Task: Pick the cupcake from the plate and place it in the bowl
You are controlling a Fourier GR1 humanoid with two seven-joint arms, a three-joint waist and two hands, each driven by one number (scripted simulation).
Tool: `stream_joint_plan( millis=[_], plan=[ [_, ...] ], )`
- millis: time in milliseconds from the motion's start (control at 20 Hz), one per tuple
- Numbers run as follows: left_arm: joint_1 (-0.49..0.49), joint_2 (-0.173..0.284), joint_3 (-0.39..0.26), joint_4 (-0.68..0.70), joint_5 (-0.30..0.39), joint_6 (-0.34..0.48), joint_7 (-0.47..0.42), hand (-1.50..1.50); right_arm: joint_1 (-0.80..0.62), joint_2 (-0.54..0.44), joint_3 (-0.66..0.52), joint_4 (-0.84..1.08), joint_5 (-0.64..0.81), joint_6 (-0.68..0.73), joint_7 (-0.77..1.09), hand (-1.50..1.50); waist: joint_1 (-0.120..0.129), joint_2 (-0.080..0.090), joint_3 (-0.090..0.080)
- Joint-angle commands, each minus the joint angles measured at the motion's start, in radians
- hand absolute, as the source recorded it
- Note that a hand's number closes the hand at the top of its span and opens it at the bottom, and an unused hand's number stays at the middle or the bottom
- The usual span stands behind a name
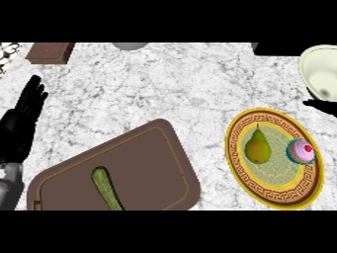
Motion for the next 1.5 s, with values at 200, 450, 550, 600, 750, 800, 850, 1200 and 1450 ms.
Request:
stream_joint_plan(
  millis=[200, 450, 550, 600, 750, 800, 850, 1200, 1450],
  plan=[
    [0.025, -0.041, 0.044, 0.045, -0.034, -0.043, -0.055, 0.00, 0.049, 0.044, -0.027, 0.036, 0.210, -0.132, -0.167, -1.50, -0.011, -0.001, 0.000],
    [0.037, -0.074, 0.050, 0.005, -0.067, -0.052, -0.023, 0.00, 0.032, 0.135, -0.025, 0.134, 0.288, -0.106, -0.174, -1.50, -0.005, -0.001, 0.000],
    [-0.022, -0.044, 0.107, 0.055, -0.037, -0.094, -0.006, 0.00, 0.033, 0.168, -0.027, 0.100, 0.279, -0.058, -0.129, -1.50, -0.008, -0.001, 0.000],
    [-0.020, -0.101, 0.049, 0.025, -0.095, -0.029, 0.019, 0.00, 0.086, 0.170, -0.025, 0.041, 0.293, -0.069, -0.105, -1.50, -0.012, -0.002, 0.000],
    [0.005, -0.061, 0.127, -0.001, -0.059, -0.105, 0.019, 0.00, 0.123, 0.201, -0.051, 0.008, 0.337, -0.073, -0.106, -1.50, -0.012, -0.002, 0.000],
    [0.000, -0.075, 0.112, -0.019, -0.076, -0.102, 0.039, 0.00, 0.123, 0.196, -0.055, 0.075, 0.372, -0.104, -0.170, -1.50, -0.010, -0.002, 0.000],
    [0.043, -0.083, 0.111, -0.064, -0.079, -0.104, 0.051, 0.00, 0.087, 0.210, -0.062, 0.113, 0.391, -0.094, -0.182, -1.50, -0.007, -0.002, 0.000],
    [0.018, -0.099, 0.164, 0.012, -0.098, -0.162, 0.002, 0.00, 0.092, 0.323, -0.078, 0.154, 0.484, -0.153, -0.174, -1.50, -0.008, -0.001, 0.000],
    [-0.040, -0.097, 0.184, 0.051, -0.116, -0.166, 0.010, 0.00, 0.005, 0.375, -0.070, 0.379, 0.551, -0.220, -0.236, -1.50, -0.002, 0.002, 0.000]
  ],
)
